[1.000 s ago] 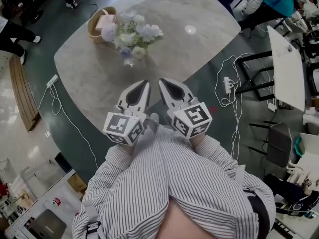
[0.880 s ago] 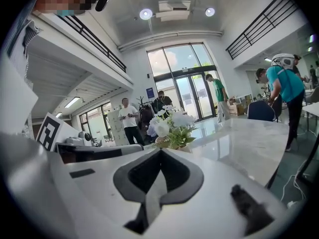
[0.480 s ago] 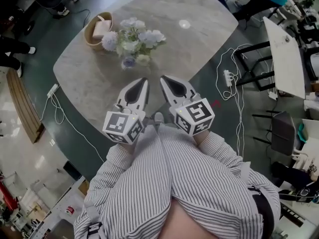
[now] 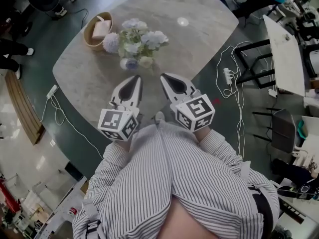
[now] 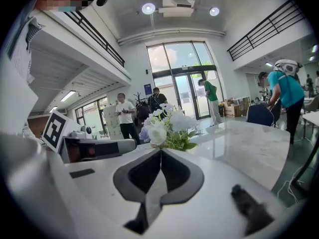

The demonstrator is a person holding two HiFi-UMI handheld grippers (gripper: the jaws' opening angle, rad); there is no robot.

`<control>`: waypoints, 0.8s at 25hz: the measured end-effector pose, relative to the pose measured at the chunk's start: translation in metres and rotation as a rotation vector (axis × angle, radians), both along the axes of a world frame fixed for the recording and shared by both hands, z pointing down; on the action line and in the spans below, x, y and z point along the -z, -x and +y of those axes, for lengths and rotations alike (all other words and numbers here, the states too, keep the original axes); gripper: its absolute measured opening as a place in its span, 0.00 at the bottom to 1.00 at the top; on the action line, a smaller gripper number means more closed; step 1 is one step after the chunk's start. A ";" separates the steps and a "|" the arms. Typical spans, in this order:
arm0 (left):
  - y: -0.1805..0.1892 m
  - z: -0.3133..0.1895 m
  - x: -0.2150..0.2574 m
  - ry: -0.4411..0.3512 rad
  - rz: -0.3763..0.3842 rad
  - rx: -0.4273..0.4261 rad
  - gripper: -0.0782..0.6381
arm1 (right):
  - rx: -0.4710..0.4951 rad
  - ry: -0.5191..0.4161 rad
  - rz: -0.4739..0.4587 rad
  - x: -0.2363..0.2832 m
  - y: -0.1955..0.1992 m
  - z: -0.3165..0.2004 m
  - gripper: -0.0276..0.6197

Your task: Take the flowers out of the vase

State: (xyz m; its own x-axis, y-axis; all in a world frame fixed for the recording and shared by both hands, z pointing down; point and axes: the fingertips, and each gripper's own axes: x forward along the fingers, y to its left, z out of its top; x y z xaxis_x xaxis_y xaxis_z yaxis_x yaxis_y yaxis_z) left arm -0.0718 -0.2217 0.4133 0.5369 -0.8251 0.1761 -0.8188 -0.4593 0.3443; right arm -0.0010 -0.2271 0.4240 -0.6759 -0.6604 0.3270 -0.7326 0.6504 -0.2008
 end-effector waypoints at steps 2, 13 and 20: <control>0.004 -0.001 0.000 -0.012 -0.020 0.005 0.13 | -0.001 -0.007 -0.003 0.000 -0.004 -0.005 0.06; 0.040 -0.014 -0.012 -0.012 -0.075 0.055 0.13 | 0.005 -0.006 -0.009 -0.008 -0.010 -0.025 0.07; 0.055 -0.030 -0.032 0.038 -0.102 0.050 0.14 | 0.013 -0.017 -0.026 -0.013 -0.007 -0.040 0.08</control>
State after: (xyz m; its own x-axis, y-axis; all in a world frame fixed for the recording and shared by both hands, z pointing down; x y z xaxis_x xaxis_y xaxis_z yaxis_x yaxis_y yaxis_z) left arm -0.1268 -0.2519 0.4453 0.4726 -0.8421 0.2599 -0.8722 -0.4049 0.2743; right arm 0.0056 -0.2672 0.4373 -0.6924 -0.6570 0.2982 -0.7189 0.6633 -0.2080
